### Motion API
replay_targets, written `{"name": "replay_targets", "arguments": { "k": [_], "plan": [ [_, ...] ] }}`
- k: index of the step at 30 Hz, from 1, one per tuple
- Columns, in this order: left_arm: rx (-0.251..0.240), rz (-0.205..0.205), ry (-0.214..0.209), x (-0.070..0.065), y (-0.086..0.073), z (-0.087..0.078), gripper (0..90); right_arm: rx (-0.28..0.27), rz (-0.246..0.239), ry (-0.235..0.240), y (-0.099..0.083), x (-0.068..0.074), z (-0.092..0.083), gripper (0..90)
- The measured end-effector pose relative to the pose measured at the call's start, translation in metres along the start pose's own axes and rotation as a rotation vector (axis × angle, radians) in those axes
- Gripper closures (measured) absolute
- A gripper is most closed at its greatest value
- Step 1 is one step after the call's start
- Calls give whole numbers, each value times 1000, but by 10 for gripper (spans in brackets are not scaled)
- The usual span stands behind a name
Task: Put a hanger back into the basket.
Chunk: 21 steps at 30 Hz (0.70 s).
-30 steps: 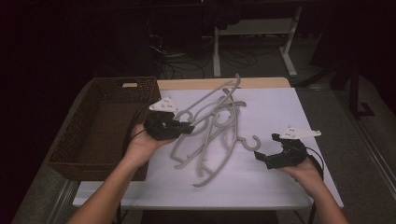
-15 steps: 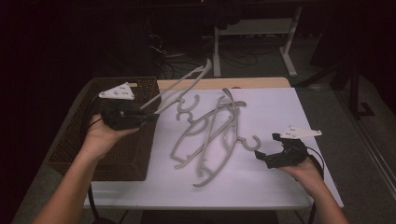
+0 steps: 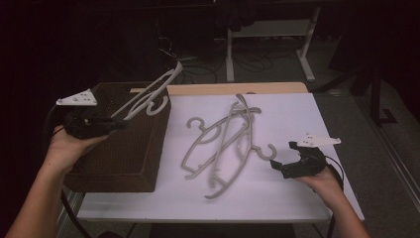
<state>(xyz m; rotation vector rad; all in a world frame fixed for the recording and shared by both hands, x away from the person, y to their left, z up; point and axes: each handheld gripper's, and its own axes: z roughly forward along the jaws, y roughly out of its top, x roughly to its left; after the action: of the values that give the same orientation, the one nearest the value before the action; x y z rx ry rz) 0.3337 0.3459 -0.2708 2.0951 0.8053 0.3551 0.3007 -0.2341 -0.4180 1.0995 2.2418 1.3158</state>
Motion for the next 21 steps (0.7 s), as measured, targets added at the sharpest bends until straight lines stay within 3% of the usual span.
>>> {"name": "replay_targets", "arguments": {
  "k": [15, 21],
  "plan": [
    [72, -80, 32, 40, -45, -10, 824, 3, 2, -5, 0, -1, 1, 0],
    [83, -92, 4, 45, -52, -11, 824, 3, 2, -6, 0, 0, 1, 0]
  ]
}}
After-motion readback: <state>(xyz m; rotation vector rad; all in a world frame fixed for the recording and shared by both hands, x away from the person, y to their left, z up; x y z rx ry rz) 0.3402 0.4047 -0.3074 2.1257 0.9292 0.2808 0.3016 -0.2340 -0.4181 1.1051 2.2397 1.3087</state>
